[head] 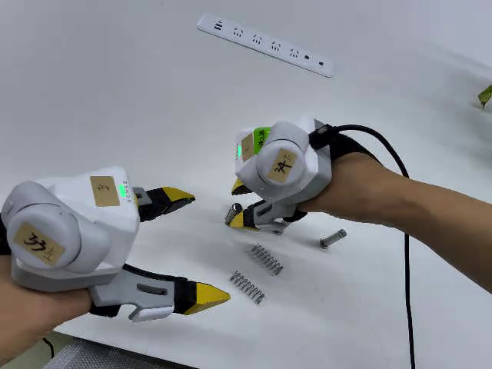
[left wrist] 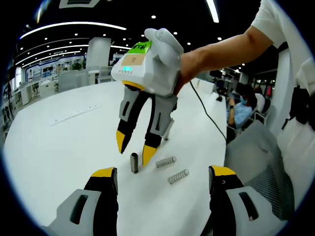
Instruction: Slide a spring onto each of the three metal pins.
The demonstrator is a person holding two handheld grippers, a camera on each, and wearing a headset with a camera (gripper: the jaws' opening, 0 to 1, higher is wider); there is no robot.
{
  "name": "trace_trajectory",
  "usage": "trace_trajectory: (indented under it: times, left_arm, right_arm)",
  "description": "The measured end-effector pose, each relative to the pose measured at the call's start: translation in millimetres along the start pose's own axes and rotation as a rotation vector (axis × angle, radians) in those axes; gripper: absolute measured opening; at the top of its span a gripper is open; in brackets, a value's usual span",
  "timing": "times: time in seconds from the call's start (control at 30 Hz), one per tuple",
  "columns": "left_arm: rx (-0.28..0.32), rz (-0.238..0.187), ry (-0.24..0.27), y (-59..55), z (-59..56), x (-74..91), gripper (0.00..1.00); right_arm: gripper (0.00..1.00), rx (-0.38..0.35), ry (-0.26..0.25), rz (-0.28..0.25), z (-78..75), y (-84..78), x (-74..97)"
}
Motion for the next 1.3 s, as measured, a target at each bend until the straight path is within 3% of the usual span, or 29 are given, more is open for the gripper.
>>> trace_trajectory:
  times: [0.27,0.6,1.07,1.3]
  left_arm:
    - [-0.021,0.015,-0.008,1.0,-0.7,1.5,0.77]
    - [-0.058,0.042,-0.030,3.3,-1.7,2.7,0.77]
    - [-0.138,0.118,-0.080,4.8,-0.7,1.2,0.74]
    - [-0.205,0.192,-0.121,4.5,-0.1,-5.3,0.68]
  right_arm:
    - [0.47,-0.082,-0.026,-0.079,3.7,-3.6,19.1]
    - [0.60,-0.172,-0.091,-0.160,15.3,-23.3,43.8]
    - [0.77,-0.286,-0.174,-0.252,44.9,-64.5,75.7]
    - [0.85,-0.344,-0.203,-0.335,63.2,-86.2,84.9]
Point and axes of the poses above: the centre of the closed fingertips' face, and the gripper's own axes: x roughly backward along the fingers, z roughly to its left, y roughly out of its top, the point moved 10 cm from there along x, roughly backward along the fingers, and after that the axes turned 2 degrees about -y, right-handed, at the moved point
